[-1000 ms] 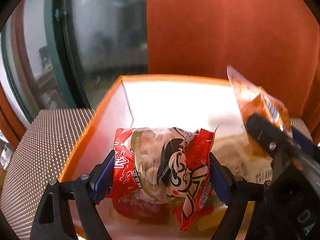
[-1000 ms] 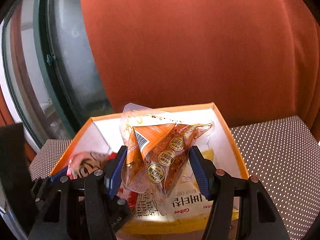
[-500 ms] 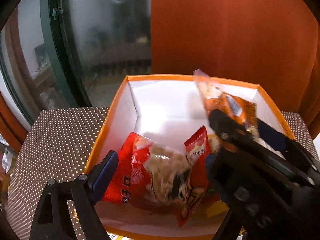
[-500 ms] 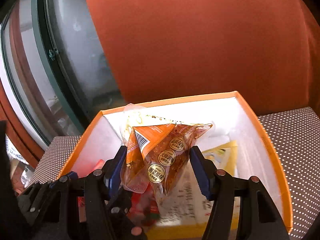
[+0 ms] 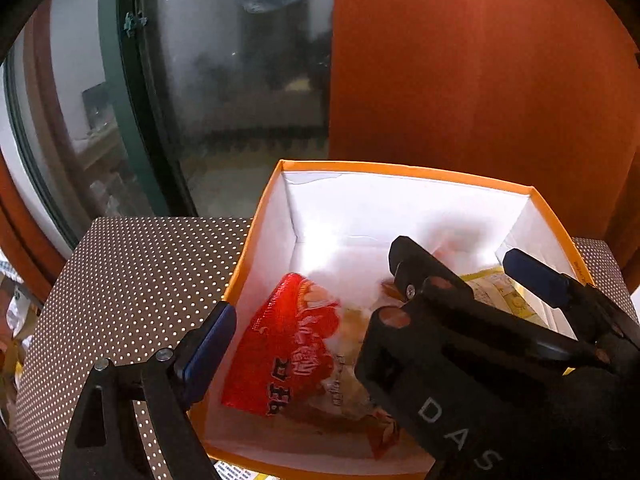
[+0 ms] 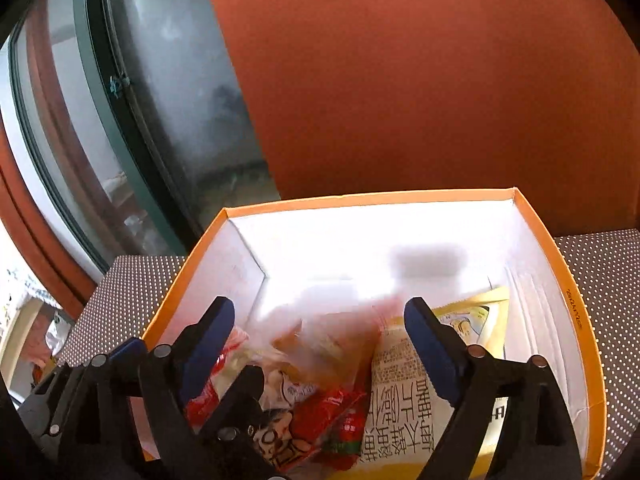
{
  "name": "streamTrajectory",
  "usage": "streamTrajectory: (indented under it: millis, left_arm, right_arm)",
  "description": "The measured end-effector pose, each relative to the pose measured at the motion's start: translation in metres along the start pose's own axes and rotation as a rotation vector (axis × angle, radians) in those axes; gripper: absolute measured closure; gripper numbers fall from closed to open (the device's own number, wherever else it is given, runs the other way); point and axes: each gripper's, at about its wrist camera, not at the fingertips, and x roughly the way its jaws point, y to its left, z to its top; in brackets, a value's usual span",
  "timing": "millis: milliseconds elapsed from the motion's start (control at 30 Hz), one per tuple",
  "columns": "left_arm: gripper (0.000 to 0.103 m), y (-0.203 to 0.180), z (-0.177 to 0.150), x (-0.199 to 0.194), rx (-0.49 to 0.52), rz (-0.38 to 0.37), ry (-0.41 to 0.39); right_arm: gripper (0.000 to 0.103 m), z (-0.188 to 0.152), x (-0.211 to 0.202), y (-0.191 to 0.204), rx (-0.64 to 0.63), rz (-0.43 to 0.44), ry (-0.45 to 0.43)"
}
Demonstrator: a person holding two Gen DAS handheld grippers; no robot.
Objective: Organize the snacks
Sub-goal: 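Withdraw both tools from the box back toward the table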
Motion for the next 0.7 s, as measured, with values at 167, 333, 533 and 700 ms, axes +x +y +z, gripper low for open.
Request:
streamTrajectory:
  millis: [167, 333, 533, 700]
  left_arm:
    - [0.012, -0.012, -0.003, -0.021, 0.037, -0.006, -0.049]
    - [0.012, -0.018, -0.011, -0.040, 0.028, -0.053, -0.092]
    - [0.011, -0.024, -0.022, -0.072, 0.037, -0.065, -0.151]
    - [0.011, -0.027, -0.035, -0.103, 0.036, -0.082, -0.205]
  right_arm:
    - [0.013, 0.000, -0.016, -0.002, -0.013, -0.013, 0.000]
    - [0.013, -0.002, -0.040, -0.004, -0.023, -0.059, -0.040]
    - [0.013, -0.007, -0.068, 0.001, -0.051, -0.089, -0.077]
    - [0.013, -0.015, -0.102, 0.003, -0.061, -0.103, -0.126]
